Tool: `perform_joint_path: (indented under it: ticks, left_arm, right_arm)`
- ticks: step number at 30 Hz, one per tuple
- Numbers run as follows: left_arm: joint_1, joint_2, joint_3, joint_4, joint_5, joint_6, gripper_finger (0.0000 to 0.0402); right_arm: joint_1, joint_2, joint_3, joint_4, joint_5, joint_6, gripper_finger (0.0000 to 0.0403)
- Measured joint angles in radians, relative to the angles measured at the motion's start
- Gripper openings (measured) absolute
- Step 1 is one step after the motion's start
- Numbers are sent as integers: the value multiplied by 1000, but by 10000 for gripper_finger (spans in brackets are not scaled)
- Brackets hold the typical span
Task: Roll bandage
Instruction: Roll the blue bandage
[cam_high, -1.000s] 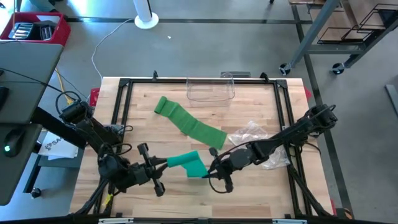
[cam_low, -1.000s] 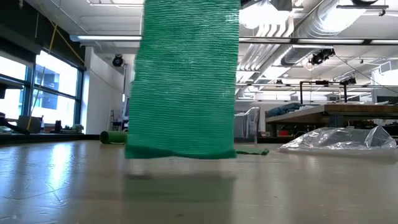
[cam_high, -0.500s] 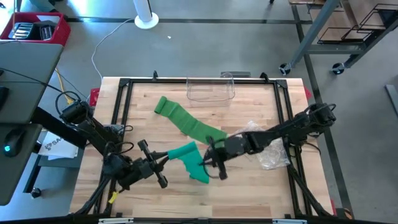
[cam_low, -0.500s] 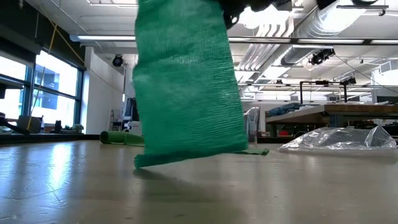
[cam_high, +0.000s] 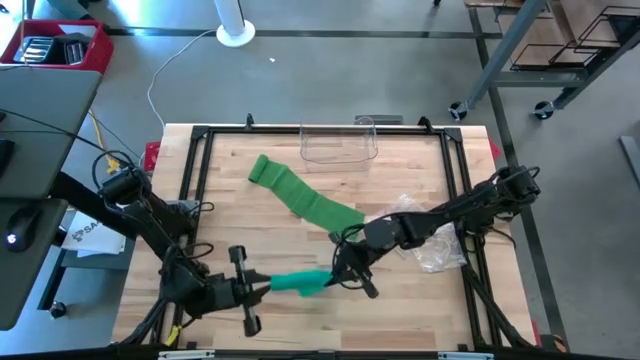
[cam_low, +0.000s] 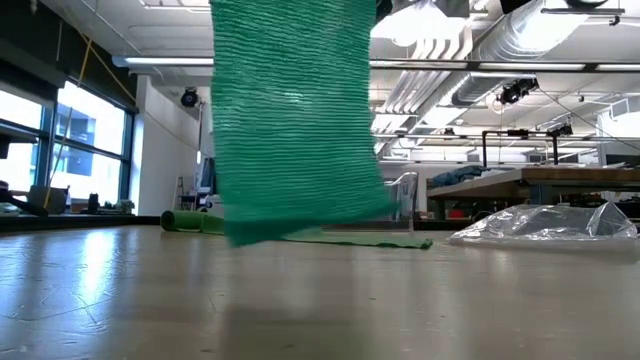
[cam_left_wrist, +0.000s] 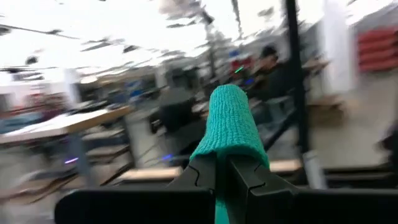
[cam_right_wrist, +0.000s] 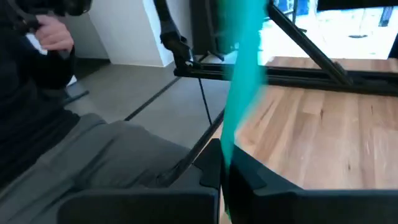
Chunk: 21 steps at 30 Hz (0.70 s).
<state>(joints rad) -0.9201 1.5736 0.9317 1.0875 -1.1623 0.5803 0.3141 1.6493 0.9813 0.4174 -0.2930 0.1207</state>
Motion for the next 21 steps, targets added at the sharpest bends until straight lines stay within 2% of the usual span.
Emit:
perform_joint_path:
  ticks: [3,6,10,16,21]
  left_arm:
    - [4,20,1,2,-210,50,1]
    - [20,34,-34,-19,-342,58,1]
    - [39,36,-133,-63,-402,-33,1]
    - [62,34,-316,-60,-410,-162,1]
    - [90,34,-445,-58,-409,-298,1]
  right_arm:
    - [-17,1,0,-12,62,11,0]
    - [-48,25,0,-9,100,10,0]
    - [-96,107,0,14,101,3,0]
    - [-173,253,-1,58,154,-17,1]
    - [-221,327,-1,87,183,-58,35]
